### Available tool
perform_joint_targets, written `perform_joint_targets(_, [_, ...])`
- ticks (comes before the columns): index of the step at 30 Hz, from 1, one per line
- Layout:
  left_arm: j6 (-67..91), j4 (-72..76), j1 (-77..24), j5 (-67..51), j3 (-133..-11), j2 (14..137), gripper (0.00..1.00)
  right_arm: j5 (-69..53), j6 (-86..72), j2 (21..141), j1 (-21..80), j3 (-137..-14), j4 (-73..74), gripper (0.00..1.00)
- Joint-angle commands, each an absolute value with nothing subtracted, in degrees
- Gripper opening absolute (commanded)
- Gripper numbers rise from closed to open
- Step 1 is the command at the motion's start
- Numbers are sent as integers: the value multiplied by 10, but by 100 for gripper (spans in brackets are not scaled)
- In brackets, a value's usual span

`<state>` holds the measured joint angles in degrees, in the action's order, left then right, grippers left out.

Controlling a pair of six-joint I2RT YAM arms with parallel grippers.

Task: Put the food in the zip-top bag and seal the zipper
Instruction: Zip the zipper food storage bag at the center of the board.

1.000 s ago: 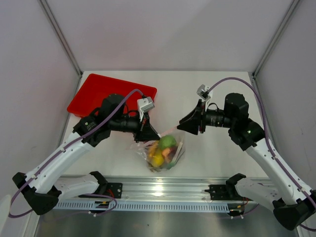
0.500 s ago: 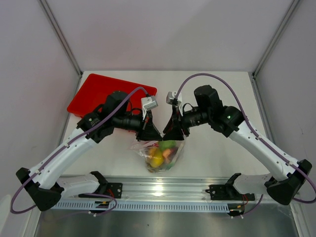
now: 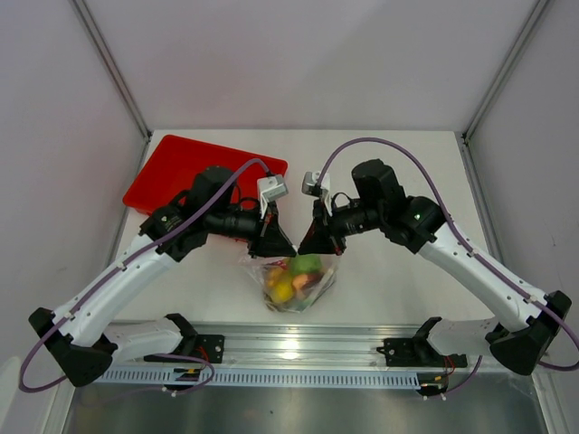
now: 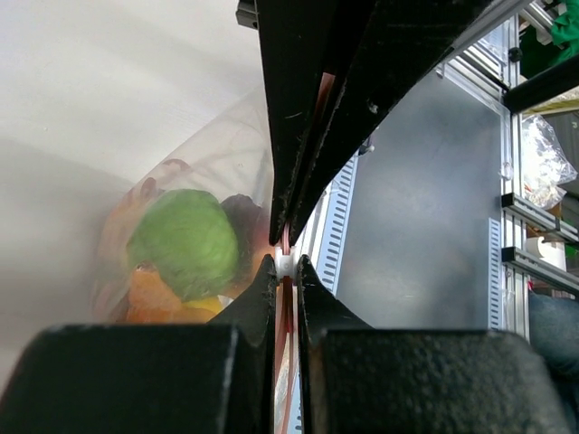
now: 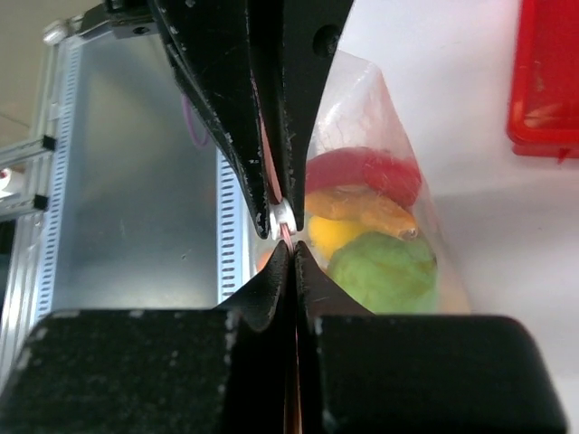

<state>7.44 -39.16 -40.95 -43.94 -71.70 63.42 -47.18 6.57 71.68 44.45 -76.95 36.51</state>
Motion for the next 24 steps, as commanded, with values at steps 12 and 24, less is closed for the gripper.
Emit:
perform_joint_targets(12, [104,-420,-405,-163,-664,474,1,-178,3,670,399,-740,336,0])
perform_joint_targets(24, [129,-448,-404,-77,-607,367,25,-181,-18,671,403,-733,346,0])
